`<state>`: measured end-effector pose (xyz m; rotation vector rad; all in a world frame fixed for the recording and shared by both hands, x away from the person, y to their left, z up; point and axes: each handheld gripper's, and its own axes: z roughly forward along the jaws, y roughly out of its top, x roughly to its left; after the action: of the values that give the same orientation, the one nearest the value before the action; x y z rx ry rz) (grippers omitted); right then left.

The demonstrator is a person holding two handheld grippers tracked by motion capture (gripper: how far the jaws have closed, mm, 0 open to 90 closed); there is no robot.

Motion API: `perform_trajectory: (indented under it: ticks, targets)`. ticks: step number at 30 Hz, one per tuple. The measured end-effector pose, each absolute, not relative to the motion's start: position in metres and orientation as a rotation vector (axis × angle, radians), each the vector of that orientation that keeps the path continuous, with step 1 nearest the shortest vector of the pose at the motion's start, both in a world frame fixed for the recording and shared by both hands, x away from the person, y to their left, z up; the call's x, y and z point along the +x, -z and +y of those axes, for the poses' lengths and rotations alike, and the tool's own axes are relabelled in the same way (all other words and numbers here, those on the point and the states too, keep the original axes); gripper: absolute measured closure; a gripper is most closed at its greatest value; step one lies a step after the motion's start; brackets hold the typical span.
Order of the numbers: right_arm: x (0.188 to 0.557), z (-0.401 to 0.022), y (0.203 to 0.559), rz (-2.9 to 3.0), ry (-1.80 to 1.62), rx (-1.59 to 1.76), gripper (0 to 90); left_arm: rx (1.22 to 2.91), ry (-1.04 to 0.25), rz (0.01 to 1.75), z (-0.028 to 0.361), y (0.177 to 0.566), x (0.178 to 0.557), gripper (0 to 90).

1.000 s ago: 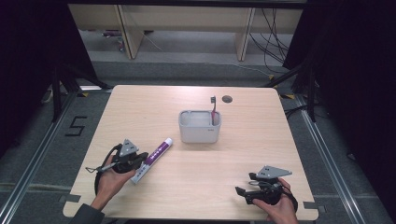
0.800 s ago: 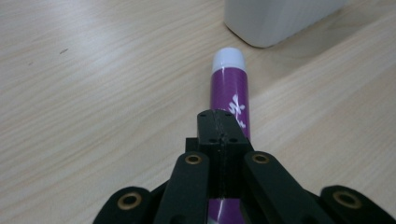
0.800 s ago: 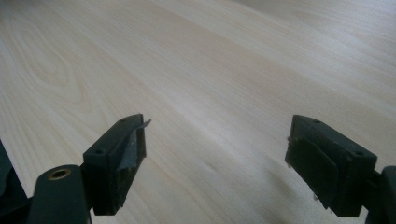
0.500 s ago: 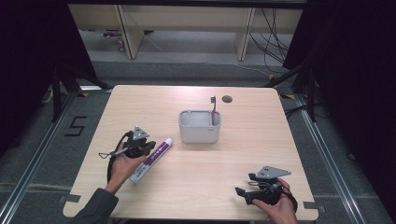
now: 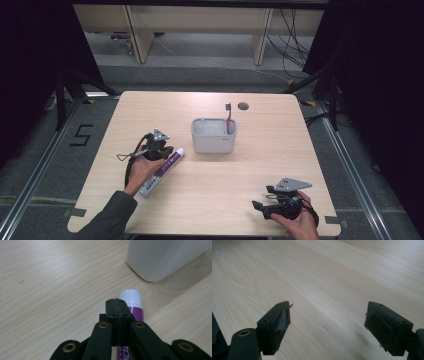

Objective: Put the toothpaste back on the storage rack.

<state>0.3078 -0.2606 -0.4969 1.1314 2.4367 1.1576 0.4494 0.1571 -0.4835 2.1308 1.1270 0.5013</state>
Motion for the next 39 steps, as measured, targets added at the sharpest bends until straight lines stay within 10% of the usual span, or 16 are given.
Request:
perform_trajectory:
  ticks: [39]
  targets:
    - [0.307, -0.26, 0.498, 2.435, -1.177, 1.17, 21.0, 2.268, -0.288, 0.92, 0.126, 0.485, 0.403, 89.5]
